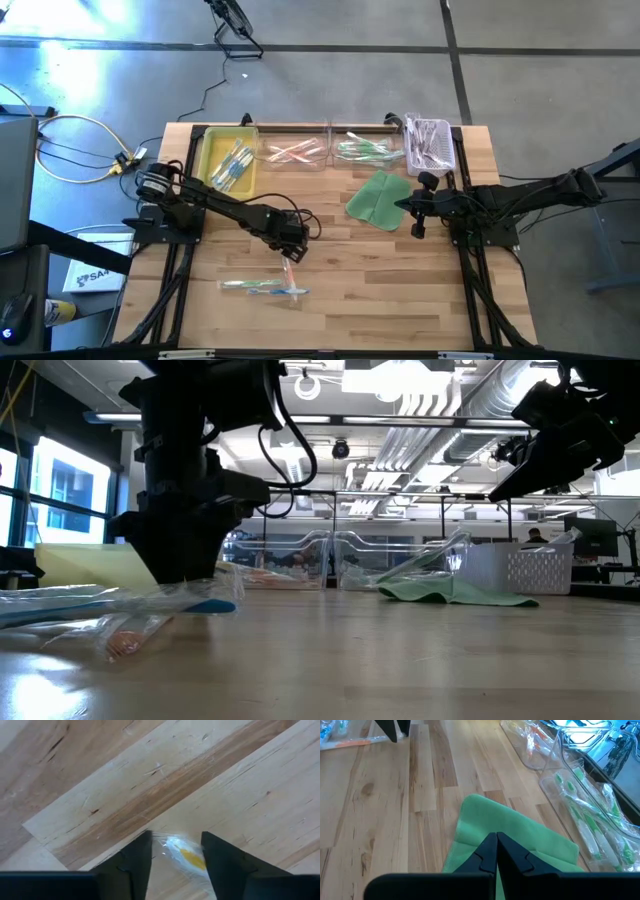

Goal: Pick & Place Toothbrushes
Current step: Put the orange toothbrush into the left transparent bin

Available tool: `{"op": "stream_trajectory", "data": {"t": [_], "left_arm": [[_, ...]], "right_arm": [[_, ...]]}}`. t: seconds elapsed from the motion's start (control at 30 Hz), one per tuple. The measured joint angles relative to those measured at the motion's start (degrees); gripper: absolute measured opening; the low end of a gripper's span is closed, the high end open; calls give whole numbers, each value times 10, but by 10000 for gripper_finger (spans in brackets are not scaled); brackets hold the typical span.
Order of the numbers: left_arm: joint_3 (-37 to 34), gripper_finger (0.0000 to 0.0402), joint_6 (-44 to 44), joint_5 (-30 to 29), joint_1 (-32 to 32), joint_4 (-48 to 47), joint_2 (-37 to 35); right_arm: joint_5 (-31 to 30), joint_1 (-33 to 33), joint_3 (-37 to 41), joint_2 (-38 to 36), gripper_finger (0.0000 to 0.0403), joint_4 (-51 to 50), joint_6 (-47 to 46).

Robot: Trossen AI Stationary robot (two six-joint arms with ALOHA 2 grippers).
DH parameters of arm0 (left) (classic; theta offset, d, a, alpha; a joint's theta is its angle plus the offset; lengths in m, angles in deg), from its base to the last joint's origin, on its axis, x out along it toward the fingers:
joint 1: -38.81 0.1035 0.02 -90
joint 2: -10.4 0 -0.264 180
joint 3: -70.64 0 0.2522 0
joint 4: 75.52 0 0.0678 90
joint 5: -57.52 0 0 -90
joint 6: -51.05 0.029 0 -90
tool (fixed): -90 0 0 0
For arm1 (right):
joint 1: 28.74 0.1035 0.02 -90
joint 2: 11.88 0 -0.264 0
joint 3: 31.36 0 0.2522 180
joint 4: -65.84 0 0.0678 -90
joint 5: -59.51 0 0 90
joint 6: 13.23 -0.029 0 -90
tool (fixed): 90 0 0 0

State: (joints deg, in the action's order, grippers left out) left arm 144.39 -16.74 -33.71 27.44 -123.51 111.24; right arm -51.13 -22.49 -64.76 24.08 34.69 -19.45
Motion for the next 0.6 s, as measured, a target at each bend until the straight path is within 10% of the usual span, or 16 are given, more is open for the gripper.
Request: {"op": "stream_trajectory", "data": {"t": [0.6], "left_arm": [[0,72,16,-18,1,3,1]], "right_arm": [[-2,0,0,0,2,0,0]]}}
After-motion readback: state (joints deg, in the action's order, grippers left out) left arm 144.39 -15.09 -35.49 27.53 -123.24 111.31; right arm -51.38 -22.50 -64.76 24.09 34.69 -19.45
